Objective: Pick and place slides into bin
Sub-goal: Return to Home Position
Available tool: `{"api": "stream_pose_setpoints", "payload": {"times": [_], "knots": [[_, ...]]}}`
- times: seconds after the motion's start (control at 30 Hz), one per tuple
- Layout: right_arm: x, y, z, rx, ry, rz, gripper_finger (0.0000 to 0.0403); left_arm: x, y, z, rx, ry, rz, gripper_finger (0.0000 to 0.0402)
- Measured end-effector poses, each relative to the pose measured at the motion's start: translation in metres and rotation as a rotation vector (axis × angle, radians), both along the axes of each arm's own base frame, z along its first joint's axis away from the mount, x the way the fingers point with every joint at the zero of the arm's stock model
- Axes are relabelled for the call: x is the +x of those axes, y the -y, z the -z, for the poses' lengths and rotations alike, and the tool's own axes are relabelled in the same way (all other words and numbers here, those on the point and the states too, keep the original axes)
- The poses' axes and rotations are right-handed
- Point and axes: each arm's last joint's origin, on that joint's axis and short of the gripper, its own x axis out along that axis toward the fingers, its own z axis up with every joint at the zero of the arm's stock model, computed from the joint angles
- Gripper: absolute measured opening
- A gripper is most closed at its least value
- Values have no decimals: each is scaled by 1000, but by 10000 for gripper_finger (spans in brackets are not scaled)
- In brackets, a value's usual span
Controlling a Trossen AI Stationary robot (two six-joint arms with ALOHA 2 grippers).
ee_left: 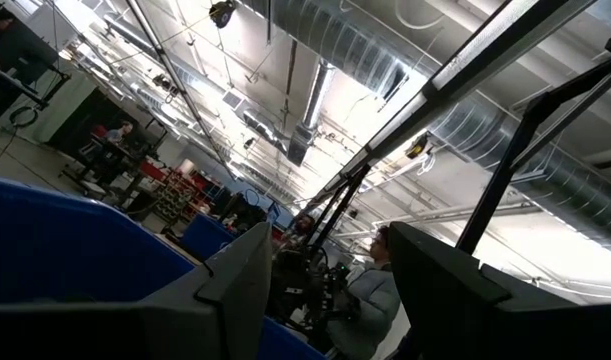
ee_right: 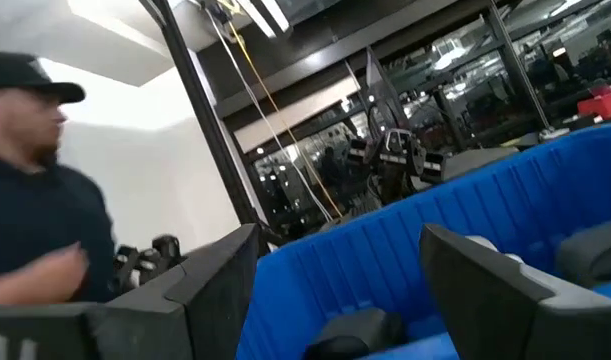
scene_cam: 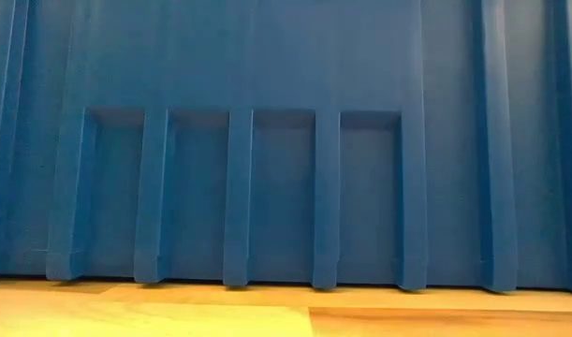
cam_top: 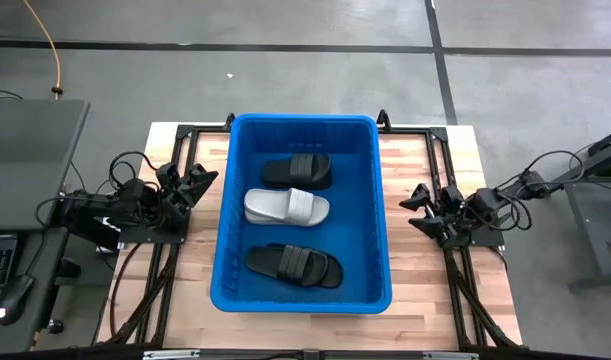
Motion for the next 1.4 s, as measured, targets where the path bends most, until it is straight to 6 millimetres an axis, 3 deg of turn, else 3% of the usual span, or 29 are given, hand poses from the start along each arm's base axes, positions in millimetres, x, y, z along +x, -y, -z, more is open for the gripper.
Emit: {"api": "stream_pose_setpoints", "payload": {"times": [0.57, 1.4], "knots": [[4, -2, 15, -70, -149, 0, 267, 0, 0, 0, 0, 0, 0, 191], [4, -2, 16, -74, -158, 0, 267, 0, 0, 0, 0, 0, 0, 191]]}}
